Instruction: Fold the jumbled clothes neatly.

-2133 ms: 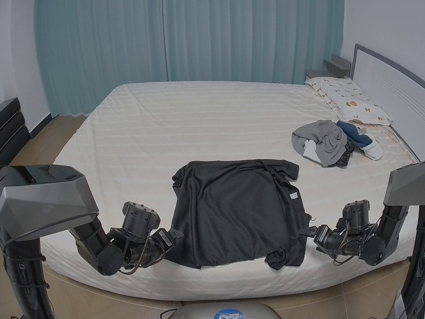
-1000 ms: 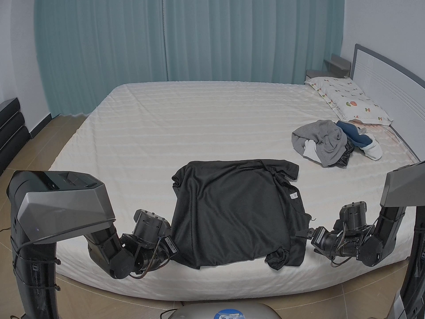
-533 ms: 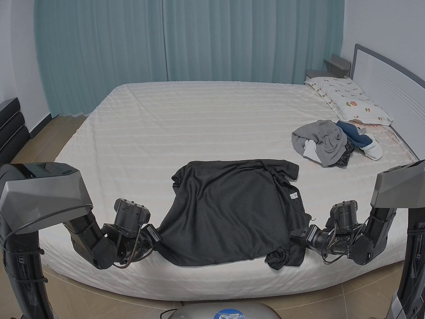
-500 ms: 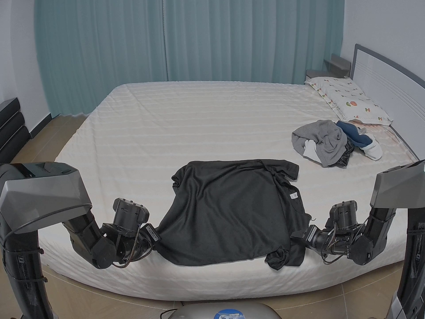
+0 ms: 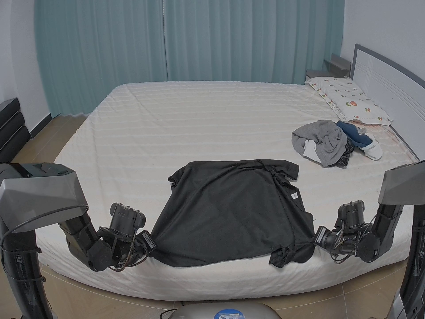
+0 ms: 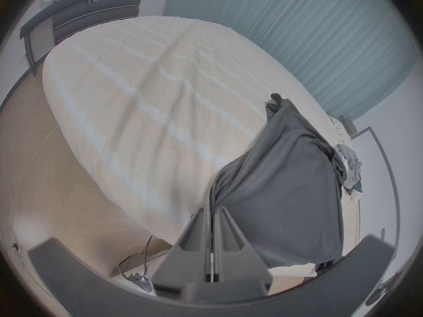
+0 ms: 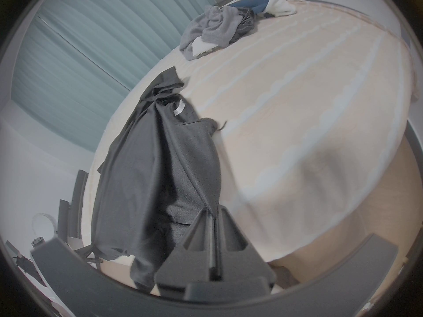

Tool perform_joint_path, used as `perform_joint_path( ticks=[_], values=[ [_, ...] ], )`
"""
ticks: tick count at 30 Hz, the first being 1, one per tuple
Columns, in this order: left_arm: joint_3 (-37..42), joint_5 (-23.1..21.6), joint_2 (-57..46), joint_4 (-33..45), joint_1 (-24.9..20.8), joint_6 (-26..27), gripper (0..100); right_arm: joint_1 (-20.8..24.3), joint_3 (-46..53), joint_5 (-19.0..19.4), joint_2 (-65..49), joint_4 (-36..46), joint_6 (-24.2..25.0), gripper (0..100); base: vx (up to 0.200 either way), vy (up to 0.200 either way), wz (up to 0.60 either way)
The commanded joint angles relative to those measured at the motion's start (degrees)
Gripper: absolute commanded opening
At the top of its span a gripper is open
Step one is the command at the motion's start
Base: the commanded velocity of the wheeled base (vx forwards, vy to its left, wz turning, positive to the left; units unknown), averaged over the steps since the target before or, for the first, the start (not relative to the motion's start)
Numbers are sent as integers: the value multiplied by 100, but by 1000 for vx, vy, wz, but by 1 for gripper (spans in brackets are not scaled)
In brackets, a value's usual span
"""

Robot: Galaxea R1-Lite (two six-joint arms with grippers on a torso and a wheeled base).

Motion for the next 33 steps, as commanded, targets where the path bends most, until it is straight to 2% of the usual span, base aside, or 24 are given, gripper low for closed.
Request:
perform_joint_path(
  ticks=[1, 6, 12, 21, 27, 28, 29, 33],
  values=[
    [92, -38, -84, 254, -52, 59, 0, -595, 73, 35, -769, 587, -515, 0, 0, 0, 0],
    [145, -47, -181, 711, -123, 76, 0, -964, 55, 290, -1217, 1097, -893, 0, 0, 0, 0],
    [233, -56, -225, 922, -167, 191, 0, -1359, 55, 307, -1261, 1211, -1447, 0, 0, 0, 0],
    [224, -135, -462, 1335, -175, 270, 0, -1579, -130, 307, -1296, 1149, -1456, 0, 0, 0, 0],
    [206, -249, -409, 1291, -175, 270, 0, -1517, -138, 325, -1059, 1167, -1465, 0, 0, 0, 0],
    [198, -249, -409, 1282, -175, 270, 100, -1482, -147, 325, -954, 1149, -1465, 0, 0, 0, 0],
    [180, -258, -409, 1282, -175, 261, 100, -1438, -165, 325, -857, 1141, -1438, 100, 0, 0, 0],
    [127, -381, -445, 1256, -167, 235, 100, -1386, -244, 325, -655, 1026, -1342, 100, 0, 0, 0]
  ],
)
